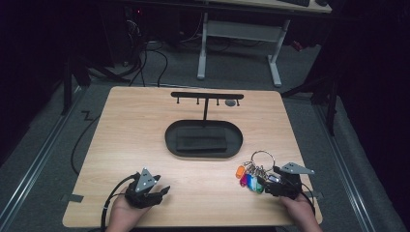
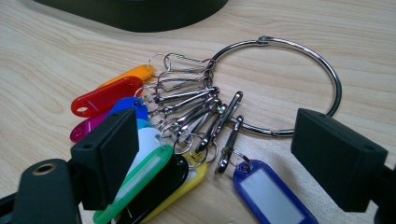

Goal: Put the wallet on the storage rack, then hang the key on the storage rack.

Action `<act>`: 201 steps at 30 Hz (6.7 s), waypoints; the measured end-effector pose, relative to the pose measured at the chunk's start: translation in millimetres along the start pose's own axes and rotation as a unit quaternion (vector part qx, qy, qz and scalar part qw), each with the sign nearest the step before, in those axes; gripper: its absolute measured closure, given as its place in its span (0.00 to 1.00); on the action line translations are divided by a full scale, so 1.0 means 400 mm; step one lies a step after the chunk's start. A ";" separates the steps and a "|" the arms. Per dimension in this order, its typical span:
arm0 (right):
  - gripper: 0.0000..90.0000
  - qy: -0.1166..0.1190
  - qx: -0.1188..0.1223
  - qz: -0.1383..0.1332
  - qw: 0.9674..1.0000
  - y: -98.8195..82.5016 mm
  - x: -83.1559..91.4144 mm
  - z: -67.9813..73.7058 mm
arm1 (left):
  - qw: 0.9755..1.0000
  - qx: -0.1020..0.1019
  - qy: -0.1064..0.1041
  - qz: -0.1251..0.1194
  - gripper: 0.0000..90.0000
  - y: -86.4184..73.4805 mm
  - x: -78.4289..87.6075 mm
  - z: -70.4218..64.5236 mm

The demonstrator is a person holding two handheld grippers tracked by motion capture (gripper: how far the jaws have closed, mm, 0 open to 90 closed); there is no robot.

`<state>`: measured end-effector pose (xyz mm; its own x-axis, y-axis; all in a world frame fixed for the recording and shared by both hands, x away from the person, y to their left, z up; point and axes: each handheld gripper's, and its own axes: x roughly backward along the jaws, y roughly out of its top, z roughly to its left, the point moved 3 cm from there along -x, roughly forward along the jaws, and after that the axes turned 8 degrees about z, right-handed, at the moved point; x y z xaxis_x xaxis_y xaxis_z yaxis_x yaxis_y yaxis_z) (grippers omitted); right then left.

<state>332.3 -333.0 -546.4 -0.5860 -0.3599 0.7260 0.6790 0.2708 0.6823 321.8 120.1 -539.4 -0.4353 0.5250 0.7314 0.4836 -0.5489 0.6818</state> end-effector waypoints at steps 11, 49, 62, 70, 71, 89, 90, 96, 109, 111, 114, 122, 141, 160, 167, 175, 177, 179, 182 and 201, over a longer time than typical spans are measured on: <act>0.17 0.000 -0.011 -0.003 1.000 0.002 0.003 0.003 | 1.000 -0.011 0.005 0.007 0.41 -0.007 -0.006 -0.004; 0.47 -0.044 0.009 0.286 0.957 0.277 -0.077 0.054 | 0.993 -0.117 -0.020 -0.019 0.37 0.022 -0.016 -0.063; 0.69 -0.061 -0.080 0.360 0.928 0.312 -0.175 0.009 | 0.992 -0.123 -0.009 -0.020 0.38 0.016 -0.004 -0.060; 0.77 -0.056 -0.121 0.373 0.918 0.308 -0.188 -0.012 | 0.991 -0.131 -0.003 -0.011 0.38 0.011 -0.005 -0.064; 0.78 -0.057 -0.119 0.375 0.918 0.308 -0.187 -0.013 | 0.991 -0.133 -0.002 -0.011 0.38 0.010 -0.005 -0.064; 0.95 -0.061 -0.039 0.415 0.907 0.290 -0.173 0.007 | 0.990 -0.142 -0.001 -0.004 0.38 0.011 -0.012 -0.071; 0.95 -0.061 -0.036 0.421 0.904 0.292 -0.175 0.007 | 0.990 -0.144 -0.001 -0.003 0.39 0.011 -0.012 -0.071; 0.88 -0.047 -0.035 0.452 0.890 0.307 -0.190 0.005 | 0.989 -0.147 -0.004 -0.003 0.39 0.010 -0.014 -0.075; 0.97 -0.070 0.007 0.453 0.889 0.306 -0.189 0.015 | 0.988 -0.153 -0.003 -0.005 0.39 0.011 -0.010 -0.075; 0.97 -0.064 0.022 0.456 0.888 0.302 -0.182 0.025 | 0.988 -0.154 -0.001 -0.007 0.39 0.011 -0.007 -0.075; 0.97 -0.061 0.048 0.447 0.891 0.311 -0.150 0.036 | 0.989 -0.151 0.000 -0.007 0.39 0.011 -0.007 -0.070; 0.97 -0.049 0.098 0.409 0.906 0.362 -0.030 0.078 | 0.990 -0.142 0.008 -0.008 0.39 0.012 -0.004 -0.057; 0.98 -0.067 0.138 0.394 0.906 0.440 0.130 0.109 | 0.991 -0.134 0.019 -0.010 0.39 0.009 0.002 -0.041; 0.98 -0.067 0.139 0.355 0.922 0.534 0.207 0.133 | 0.993 -0.103 0.045 -0.024 0.38 0.012 0.011 -0.018; 0.98 -0.069 0.144 0.358 0.920 0.553 0.208 0.138 | 0.994 -0.099 0.045 -0.020 0.38 0.008 0.010 -0.013; 0.98 -0.075 0.144 0.353 0.921 0.570 0.214 0.131 | 0.994 -0.099 0.047 -0.021 0.38 0.001 0.017 -0.014; 0.98 -0.075 0.142 0.350 0.923 0.584 0.211 0.132 | 0.994 -0.095 0.048 -0.018 0.38 -0.005 0.017 -0.008; 0.98 -0.071 0.143 0.346 0.925 0.596 0.207 0.134 | 0.995 -0.089 0.049 -0.019 0.38 -0.009 0.020 -0.003; 0.98 -0.069 0.144 0.345 0.925 0.610 0.196 0.141 | 0.995 -0.083 0.050 -0.022 0.38 -0.013 0.028 0.001; 0.98 -0.064 0.164 0.333 0.926 0.683 0.134 0.173 | 0.994 -0.082 0.072 -0.024 0.38 -0.050 0.068 -0.006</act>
<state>455.8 -216.7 -315.1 -0.1470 0.0877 0.9852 0.7508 0.6583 0.0534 298.5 143.7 -533.1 -0.5652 0.4608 0.6842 0.3343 -0.6304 0.7007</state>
